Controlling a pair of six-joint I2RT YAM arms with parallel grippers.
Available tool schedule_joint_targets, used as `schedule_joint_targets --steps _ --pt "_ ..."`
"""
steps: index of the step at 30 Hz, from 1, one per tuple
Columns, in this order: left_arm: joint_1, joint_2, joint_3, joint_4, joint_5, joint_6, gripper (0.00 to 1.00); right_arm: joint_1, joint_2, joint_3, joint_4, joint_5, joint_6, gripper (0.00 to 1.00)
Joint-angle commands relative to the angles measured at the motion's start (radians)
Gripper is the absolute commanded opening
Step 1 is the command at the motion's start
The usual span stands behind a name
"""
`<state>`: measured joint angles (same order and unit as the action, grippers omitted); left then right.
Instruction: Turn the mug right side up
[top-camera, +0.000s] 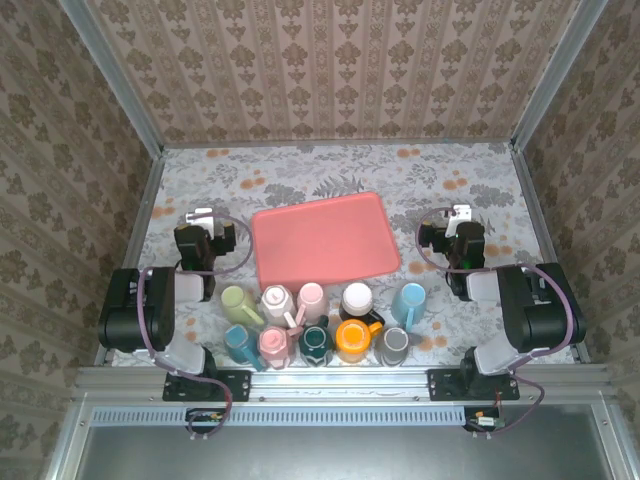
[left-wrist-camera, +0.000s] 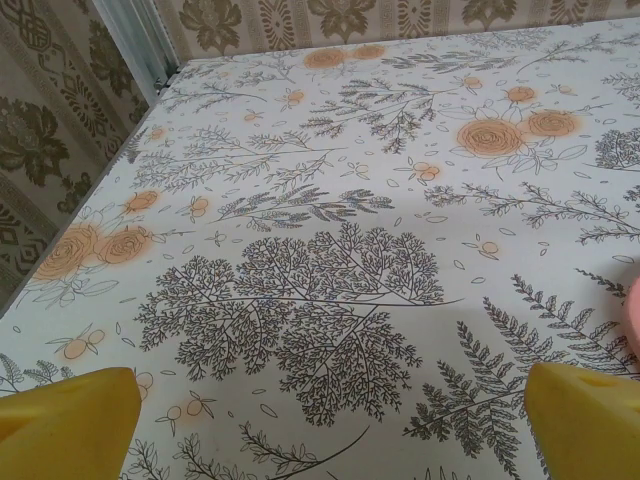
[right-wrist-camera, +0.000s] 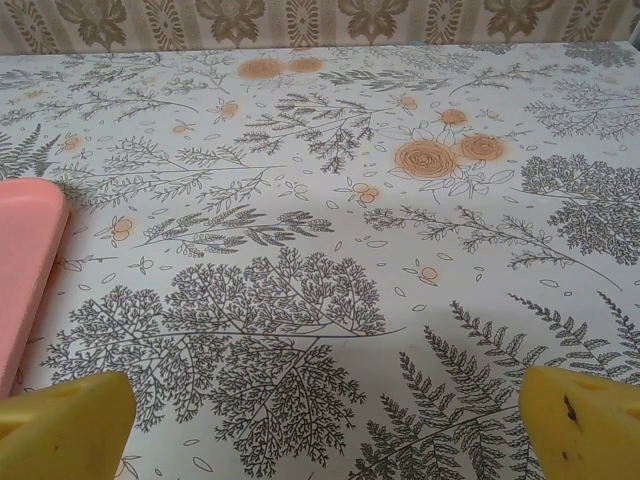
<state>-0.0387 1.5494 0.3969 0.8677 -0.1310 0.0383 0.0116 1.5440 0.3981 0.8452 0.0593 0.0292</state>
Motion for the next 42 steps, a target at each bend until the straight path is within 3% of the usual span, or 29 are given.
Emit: schedule_joint_targets --steps 1,10,24,27,30,32,34,37,42 --pt "0.000 -0.009 -0.007 0.026 -0.002 0.001 1.00 -0.009 -0.012 0.016 0.003 -0.033 0.001 1.00" --pt "0.013 -0.007 0.006 -0.001 0.088 0.018 1.00 -0.009 -0.010 0.019 -0.001 -0.035 0.000 1.00" --pt "-0.011 -0.008 0.000 0.013 0.064 0.035 1.00 -0.014 -0.013 0.018 -0.002 -0.064 0.000 1.00" --pt "-0.029 -0.011 -0.021 0.050 0.020 0.043 1.00 -0.016 -0.016 0.012 0.007 -0.069 0.001 1.00" --pt "-0.054 -0.049 -0.035 0.059 -0.101 0.034 1.00 -0.006 -0.051 0.006 -0.002 -0.079 -0.018 1.00" --pt "-0.071 -0.136 -0.010 -0.055 -0.176 0.029 1.00 0.023 -0.161 0.054 -0.185 -0.080 -0.051 1.00" --pt "-0.081 -0.225 0.049 -0.220 -0.182 0.037 1.00 0.052 -0.257 0.137 -0.367 -0.042 -0.034 1.00" --pt "-0.091 -0.350 0.125 -0.354 -0.182 0.006 1.00 0.074 -0.344 0.231 -0.491 -0.019 0.109 1.00" --pt "-0.146 -0.518 0.261 -0.619 -0.133 -0.105 1.00 0.222 -0.479 0.365 -0.671 -0.013 0.138 1.00"
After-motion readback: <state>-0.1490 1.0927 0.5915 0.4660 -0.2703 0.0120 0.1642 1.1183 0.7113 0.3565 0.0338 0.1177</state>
